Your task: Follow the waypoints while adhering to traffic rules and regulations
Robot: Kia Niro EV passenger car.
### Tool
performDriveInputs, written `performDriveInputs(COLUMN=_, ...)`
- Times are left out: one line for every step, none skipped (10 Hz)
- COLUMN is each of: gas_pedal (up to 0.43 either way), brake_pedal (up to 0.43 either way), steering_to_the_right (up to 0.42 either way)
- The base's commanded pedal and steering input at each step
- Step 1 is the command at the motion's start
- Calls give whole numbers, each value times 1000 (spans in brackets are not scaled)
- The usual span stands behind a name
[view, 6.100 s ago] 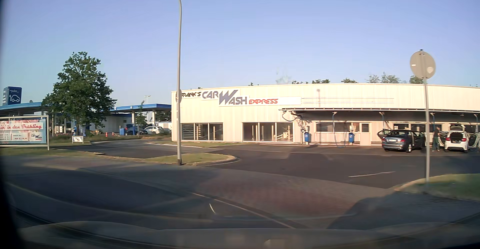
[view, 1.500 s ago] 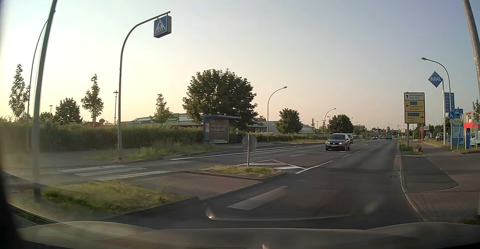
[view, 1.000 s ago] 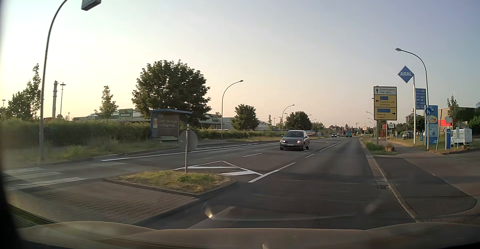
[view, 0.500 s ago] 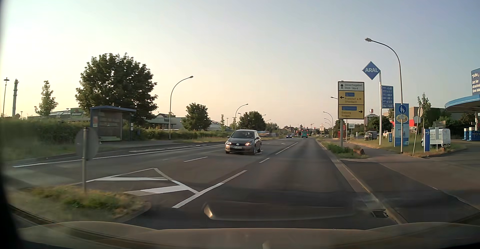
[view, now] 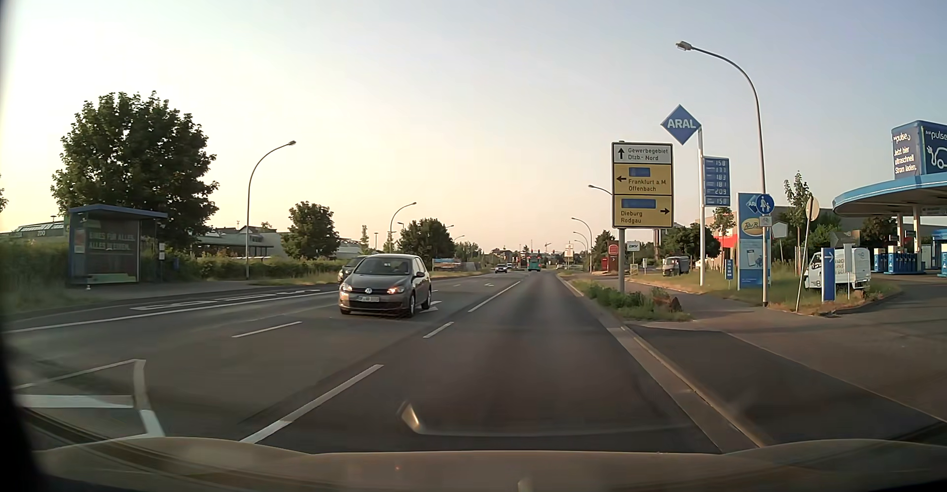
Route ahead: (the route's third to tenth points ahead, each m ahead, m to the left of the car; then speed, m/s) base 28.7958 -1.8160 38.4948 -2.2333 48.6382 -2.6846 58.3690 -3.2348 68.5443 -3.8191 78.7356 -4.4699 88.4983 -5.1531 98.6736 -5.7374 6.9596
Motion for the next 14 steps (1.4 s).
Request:
performDriveInputs(gas_pedal=240, brake_pedal=24, steering_to_the_right=61)
performDriveInputs(gas_pedal=240, brake_pedal=24, steering_to_the_right=45)
performDriveInputs(gas_pedal=240, brake_pedal=24, steering_to_the_right=37)
performDriveInputs(gas_pedal=240, brake_pedal=24, steering_to_the_right=32)
performDriveInputs(gas_pedal=240, brake_pedal=30, steering_to_the_right=28)
performDriveInputs(gas_pedal=240, brake_pedal=24, steering_to_the_right=21)
performDriveInputs(gas_pedal=240, brake_pedal=30, steering_to_the_right=17)
performDriveInputs(gas_pedal=240, brake_pedal=30, steering_to_the_right=14)
performDriveInputs(gas_pedal=240, brake_pedal=24, steering_to_the_right=9)
performDriveInputs(gas_pedal=240, brake_pedal=24, steering_to_the_right=5)
performDriveInputs(gas_pedal=240, brake_pedal=24, steering_to_the_right=5)
performDriveInputs(gas_pedal=240, brake_pedal=24, steering_to_the_right=4)
performDriveInputs(gas_pedal=240, brake_pedal=24, steering_to_the_right=4)
performDriveInputs(gas_pedal=240, brake_pedal=30, steering_to_the_right=5)
